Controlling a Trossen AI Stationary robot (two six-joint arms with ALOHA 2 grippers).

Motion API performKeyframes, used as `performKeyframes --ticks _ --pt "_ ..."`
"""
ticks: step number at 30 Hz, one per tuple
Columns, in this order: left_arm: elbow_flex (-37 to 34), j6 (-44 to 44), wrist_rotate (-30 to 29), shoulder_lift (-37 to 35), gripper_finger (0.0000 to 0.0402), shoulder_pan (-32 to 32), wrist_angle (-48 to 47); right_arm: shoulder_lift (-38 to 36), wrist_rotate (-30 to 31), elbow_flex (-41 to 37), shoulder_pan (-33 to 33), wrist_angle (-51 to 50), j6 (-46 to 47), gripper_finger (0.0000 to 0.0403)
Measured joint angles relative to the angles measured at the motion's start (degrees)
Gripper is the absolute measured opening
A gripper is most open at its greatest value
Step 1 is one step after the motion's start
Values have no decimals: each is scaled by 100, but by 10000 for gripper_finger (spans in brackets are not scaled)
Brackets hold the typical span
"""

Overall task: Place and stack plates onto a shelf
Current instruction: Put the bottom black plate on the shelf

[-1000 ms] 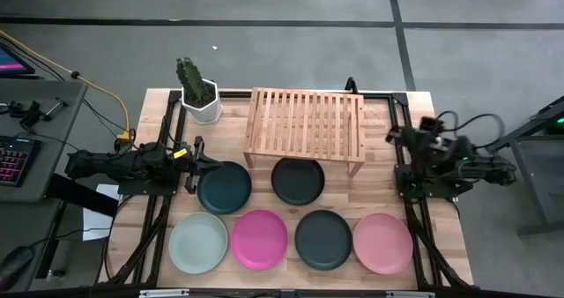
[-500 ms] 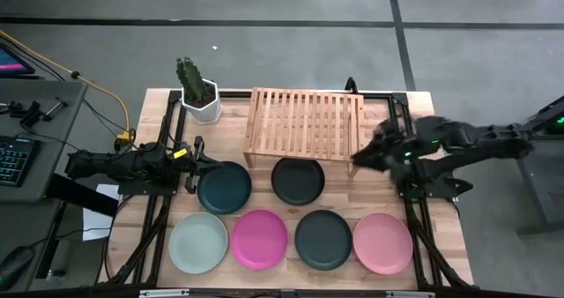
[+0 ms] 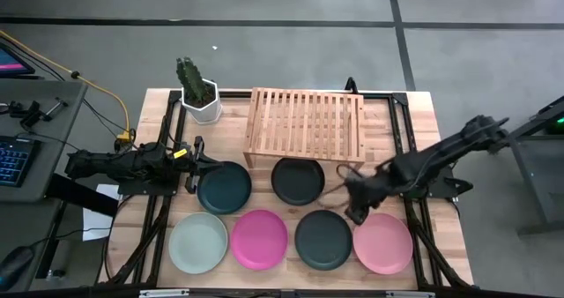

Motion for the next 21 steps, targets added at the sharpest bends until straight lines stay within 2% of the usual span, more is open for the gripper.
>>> performKeyframes --ticks 5,12,16,21 --pt "0 0 -1 0 0 1 0 840 114 0 206 60 181 195" --pt "1 0 -2 2 0 2 0 1968 237 0 -91 758 -443 195" --pt "0 0 -2 2 0 0 0 2390 255 0 -227 792 -750 195" --pt "1 0 0 1 0 1 0 2537 253 0 -240 1010 -1090 195"
